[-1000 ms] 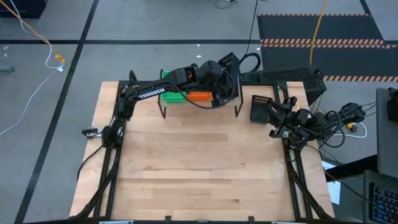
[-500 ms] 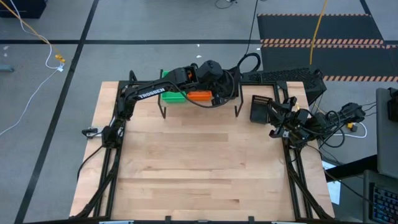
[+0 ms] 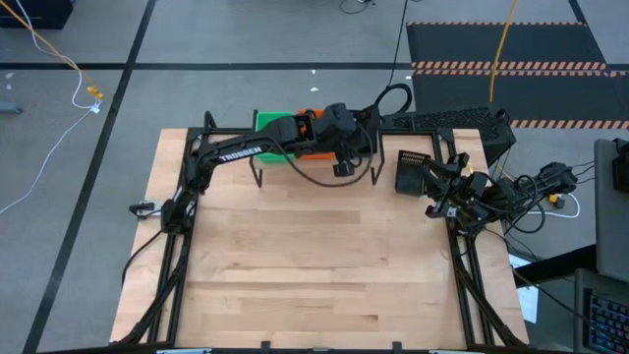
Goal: Stack baskets on shelf by color
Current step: Stack the left black bin on top of the black bin on the shelf
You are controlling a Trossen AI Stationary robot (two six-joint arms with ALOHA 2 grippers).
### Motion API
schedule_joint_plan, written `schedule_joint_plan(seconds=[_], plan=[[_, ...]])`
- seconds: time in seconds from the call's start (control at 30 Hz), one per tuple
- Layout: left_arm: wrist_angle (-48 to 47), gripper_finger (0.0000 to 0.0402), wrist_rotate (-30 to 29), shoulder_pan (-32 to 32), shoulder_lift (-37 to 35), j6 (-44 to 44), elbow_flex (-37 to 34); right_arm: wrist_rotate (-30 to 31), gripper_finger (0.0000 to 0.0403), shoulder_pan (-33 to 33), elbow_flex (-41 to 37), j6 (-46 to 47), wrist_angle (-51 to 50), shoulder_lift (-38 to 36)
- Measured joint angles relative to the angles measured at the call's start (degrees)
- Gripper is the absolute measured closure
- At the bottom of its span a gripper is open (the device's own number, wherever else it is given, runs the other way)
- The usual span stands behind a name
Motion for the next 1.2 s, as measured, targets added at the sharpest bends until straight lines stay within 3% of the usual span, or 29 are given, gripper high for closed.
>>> schedule_joint_plan(seconds=[0.17,0.27,0.57,0.77,0.97,1.2], plan=[[0.23,0.0243,-8.50,-1.16,0.00,2.85,-0.02,0.00,0.0280,0.00,0.00,0.01,-0.02,0.00],[0.31,0.0243,-9.07,-1.08,0.00,2.84,-0.02,0.00,0.0280,0.00,0.00,0.14,-0.02,-0.01],[-0.11,0.0243,-2.65,2.52,0.00,0.72,-0.09,0.00,0.0280,0.00,0.00,1.09,-0.57,0.00],[-1.44,0.0243,10.34,5.45,0.00,-2.03,-0.09,0.00,0.0280,0.00,-0.02,1.08,-0.57,0.00],[-1.44,0.0246,11.71,6.11,-0.02,-2.29,-0.09,0.00,0.0280,0.00,-0.02,1.02,-0.52,0.00],[-2.77,0.0324,12.86,6.17,0.66,-2.28,-0.74,0.00,0.0280,0.00,-0.02,1.03,-0.48,-0.02]])
